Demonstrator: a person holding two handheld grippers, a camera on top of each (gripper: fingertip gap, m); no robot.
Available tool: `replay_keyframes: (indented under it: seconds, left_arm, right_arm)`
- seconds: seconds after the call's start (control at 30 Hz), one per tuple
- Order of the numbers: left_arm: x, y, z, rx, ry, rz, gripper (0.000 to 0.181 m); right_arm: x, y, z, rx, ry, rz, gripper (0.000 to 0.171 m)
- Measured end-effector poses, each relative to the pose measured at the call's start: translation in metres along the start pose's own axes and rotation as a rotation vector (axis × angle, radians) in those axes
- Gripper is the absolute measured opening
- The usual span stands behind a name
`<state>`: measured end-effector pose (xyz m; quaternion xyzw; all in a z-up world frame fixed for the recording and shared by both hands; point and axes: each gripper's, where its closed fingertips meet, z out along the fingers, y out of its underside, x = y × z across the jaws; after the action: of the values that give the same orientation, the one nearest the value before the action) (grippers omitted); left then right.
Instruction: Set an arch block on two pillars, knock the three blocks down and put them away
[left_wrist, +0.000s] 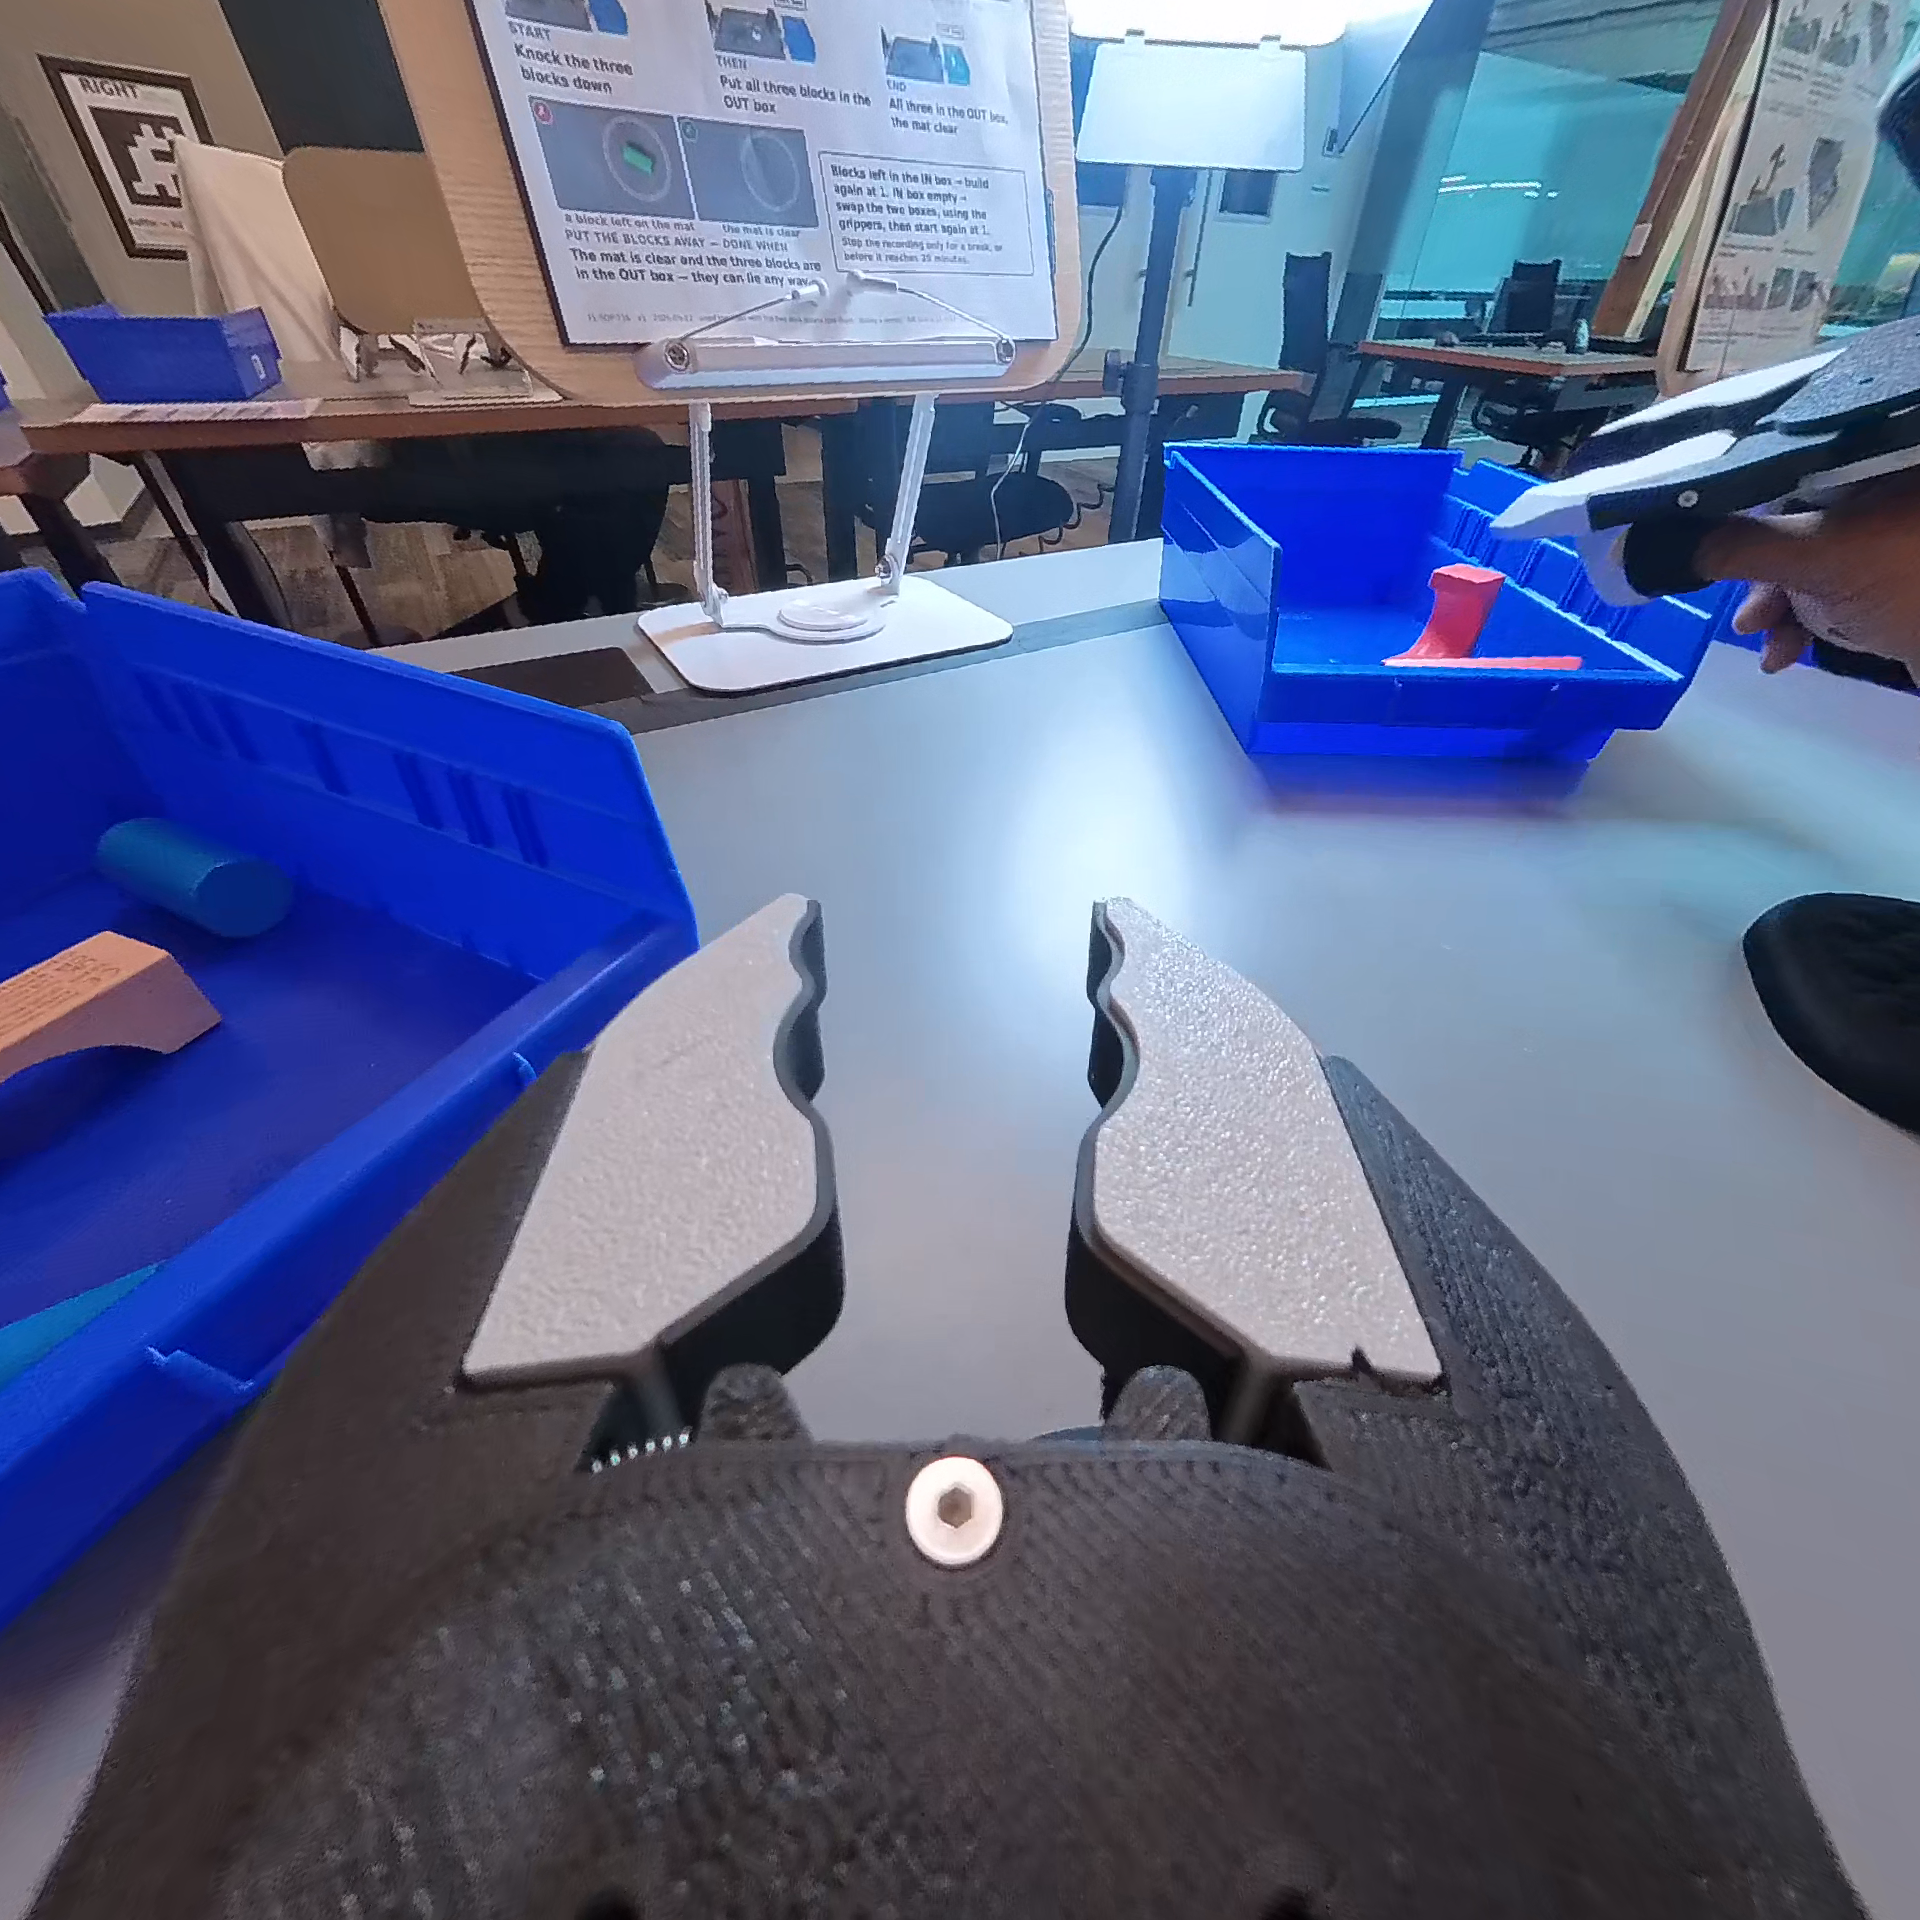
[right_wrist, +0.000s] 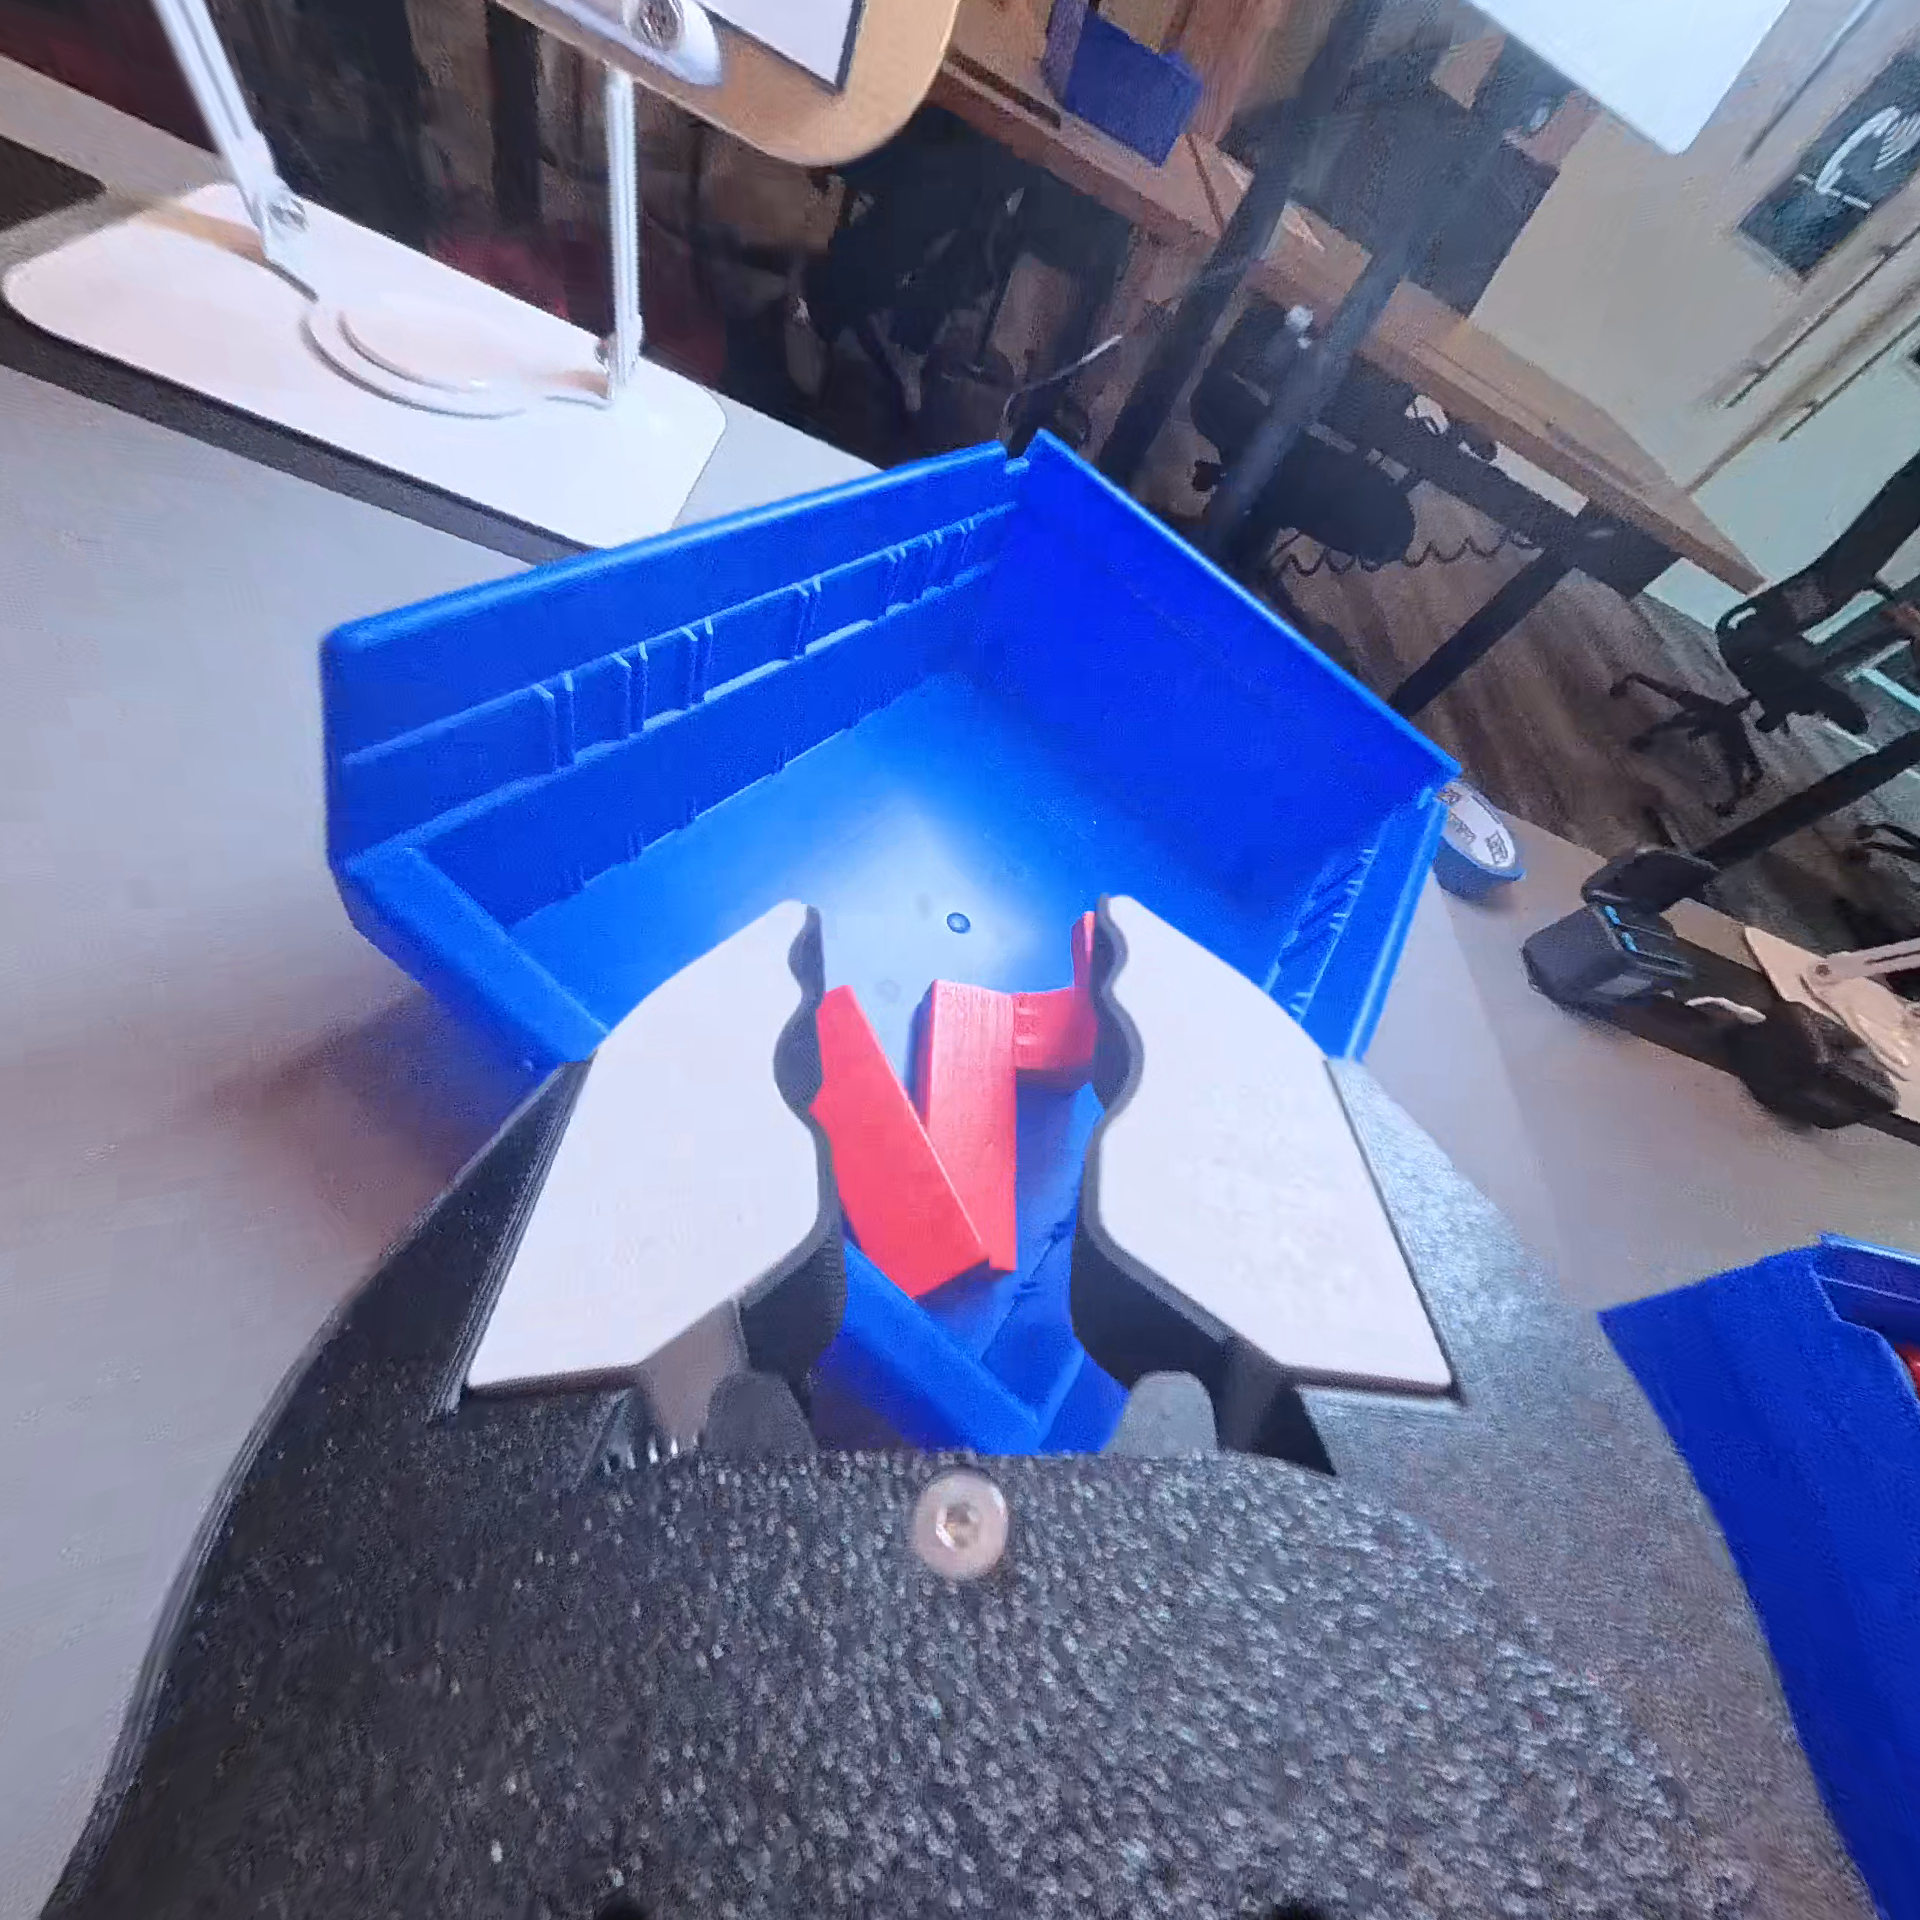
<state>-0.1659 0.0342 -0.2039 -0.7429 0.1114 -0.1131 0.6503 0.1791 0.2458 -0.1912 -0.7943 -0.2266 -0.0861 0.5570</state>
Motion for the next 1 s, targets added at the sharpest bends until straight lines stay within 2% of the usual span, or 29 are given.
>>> replay_keyframes:
  seconds: [0.2,0.33,0.4,0.53,0.6,0.7,0.77,1.0]
  left_arm:
    - [0.002,0.002,0.001,-0.011,0.009,0.005,0.049]
    - [-0.001,0.001,0.001,-0.022,0.003,0.009,0.048]
    - [-0.006,0.000,0.000,-0.041,0.000,0.020,0.048]
    - [-0.036,-0.011,-0.003,-0.050,-0.099,0.126,0.052]
    - [-0.054,-0.019,-0.005,-0.053,-0.135,0.138,0.056]
    - [-0.083,-0.030,-0.006,-0.053,-0.188,0.133,0.059]
    - [-0.098,-0.041,-0.008,-0.051,-0.203,0.120,0.053]
    - [-0.136,-0.076,-0.009,-0.013,-0.258,0.114,0.046]
  right_arm:
    - [-0.034,-0.029,-0.021,0.194,-0.208,0.029,0.047]
    - [-0.078,-0.047,-0.051,0.349,-0.493,0.128,0.047]
    - [-0.094,-0.048,-0.061,0.370,-0.597,0.186,0.054]
    - [-0.105,-0.039,-0.061,0.383,-0.613,0.214,0.071]
    - [-0.109,-0.036,-0.061,0.382,-0.618,0.192,0.071]
    - [-0.114,-0.034,-0.064,0.383,-0.634,0.149,0.063]
    - [-0.117,-0.030,-0.066,0.373,-0.643,0.127,0.057]
    - [-0.124,-0.021,-0.063,0.336,-0.651,0.115,0.054]
